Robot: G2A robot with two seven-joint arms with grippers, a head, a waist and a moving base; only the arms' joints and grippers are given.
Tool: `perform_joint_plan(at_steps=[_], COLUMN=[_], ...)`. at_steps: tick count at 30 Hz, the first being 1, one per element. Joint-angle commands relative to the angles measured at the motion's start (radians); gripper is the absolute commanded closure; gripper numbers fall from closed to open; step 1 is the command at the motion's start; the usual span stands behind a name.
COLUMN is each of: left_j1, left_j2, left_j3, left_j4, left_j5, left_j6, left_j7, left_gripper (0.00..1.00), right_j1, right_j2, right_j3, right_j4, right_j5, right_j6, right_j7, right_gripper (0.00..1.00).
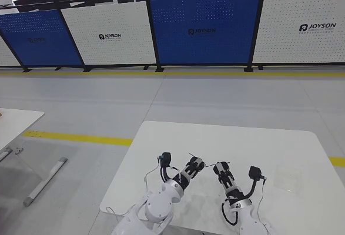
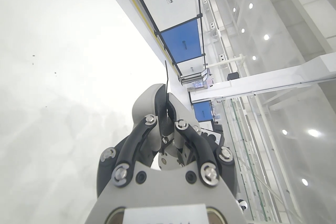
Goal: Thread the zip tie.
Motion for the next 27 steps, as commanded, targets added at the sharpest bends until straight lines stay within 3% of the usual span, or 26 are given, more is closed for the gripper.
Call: perform_joint_plan(at_steps=[1,11,12,13,27], left_j1=[-0.001,0.0,0.0,0.001,0.001], left_j2=[0.0,0.003,0.003,0.004,0.005], left_j3=[-0.001,-0.002,-0.002,-0.002,0.007], left_j4=[0.001,0.001,0.001,0.0,0.003], left_j5=[0.002,0.017,0.017,0.017,0.045], left_j6=[0.003,0.008,0.009,0.009,0.013], left_j7=[-0.001,-0.027,-0.027,-0.028,-0.039], left_gripper=[1.0,0.99,0.97,0.89,0.91], right_j1=[-0.003,-0.004,-0.004,-0.004,-0.004], right_j2=[0.0,0.0,-0.001,-0.001,-0.003], right_j3=[0.005,0.004,0.004,0.004,0.005], right_j4=[-0.003,-0.012,-0.013,-0.013,-0.024], right_j5=[-0.001,-0.027,-0.028,-0.03,-0.046], right_j6=[0.003,0.031,0.032,0.035,0.055], right_j7=[-0.003,-0.003,-0.003,-0.004,-0.006], right_gripper=[1.0,1.0,1.0,1.0,1.0])
